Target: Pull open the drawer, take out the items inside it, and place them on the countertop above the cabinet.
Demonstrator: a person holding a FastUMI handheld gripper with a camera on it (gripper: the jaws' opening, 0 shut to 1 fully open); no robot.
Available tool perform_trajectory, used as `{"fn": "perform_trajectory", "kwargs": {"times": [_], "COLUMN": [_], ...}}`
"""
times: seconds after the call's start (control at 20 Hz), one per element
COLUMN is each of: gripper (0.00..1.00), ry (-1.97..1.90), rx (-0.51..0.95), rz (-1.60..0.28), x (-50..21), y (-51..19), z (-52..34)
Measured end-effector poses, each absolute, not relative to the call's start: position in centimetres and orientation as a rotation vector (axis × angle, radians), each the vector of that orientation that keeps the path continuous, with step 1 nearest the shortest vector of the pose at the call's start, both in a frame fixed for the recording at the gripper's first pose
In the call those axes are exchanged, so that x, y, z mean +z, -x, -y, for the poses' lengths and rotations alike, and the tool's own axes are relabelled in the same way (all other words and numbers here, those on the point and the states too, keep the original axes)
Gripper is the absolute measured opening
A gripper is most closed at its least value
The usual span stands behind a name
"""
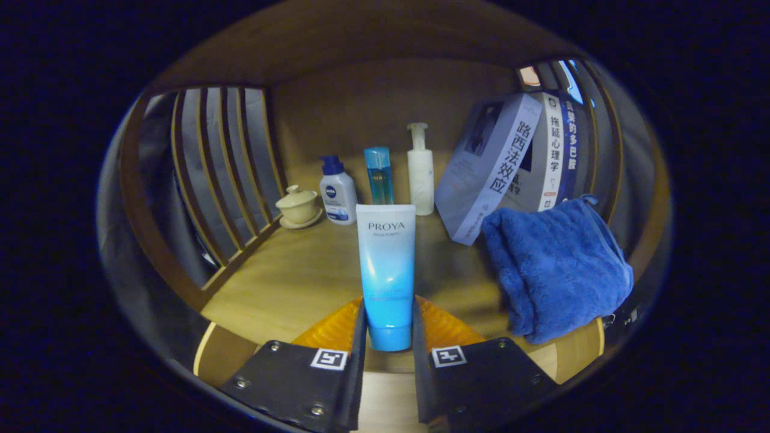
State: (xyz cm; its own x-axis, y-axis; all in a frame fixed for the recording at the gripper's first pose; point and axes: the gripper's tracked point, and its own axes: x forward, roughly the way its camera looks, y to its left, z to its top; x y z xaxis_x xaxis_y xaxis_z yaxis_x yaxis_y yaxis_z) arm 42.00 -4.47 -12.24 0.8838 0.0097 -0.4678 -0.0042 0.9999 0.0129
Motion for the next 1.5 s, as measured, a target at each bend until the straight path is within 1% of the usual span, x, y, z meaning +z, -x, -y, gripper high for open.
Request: {"fn": "perform_trajectory", "kwargs": {"times": [0.3, 0.35, 0.4, 0.55, 0.8, 1.05, 1.25, 1.4, 1.5], "gripper": [0.37, 0.41, 0.41, 0.98, 0.98, 0.98, 0.98, 0.98, 0.98], "ry": [0.039, 0.05, 0.05, 0.09, 0.13, 0.141, 0.184, 0.191, 0.194], "rx": [-0.007, -0.019, -0.038, -0.054, -0.008, 0.041, 0.068, 0.059, 0.026], "rz": [-0.478, -0.459, -0.453, -0.436, -0.352, -0.229, -0.179, -0.138, -0.076], "x": [-13.4, -13.2, -13.3, -13.0, -10.3, -6.0, -4.1, -3.1, -2.2], "y": [-44.2, -44.7, -45.1, -44.6, -41.8, -36.3, -31.8, -28.1, -25.6], "z": [4.0, 4.0, 4.3, 4.7, 3.6, 2.7, 2.9, 3.8, 4.7]}}
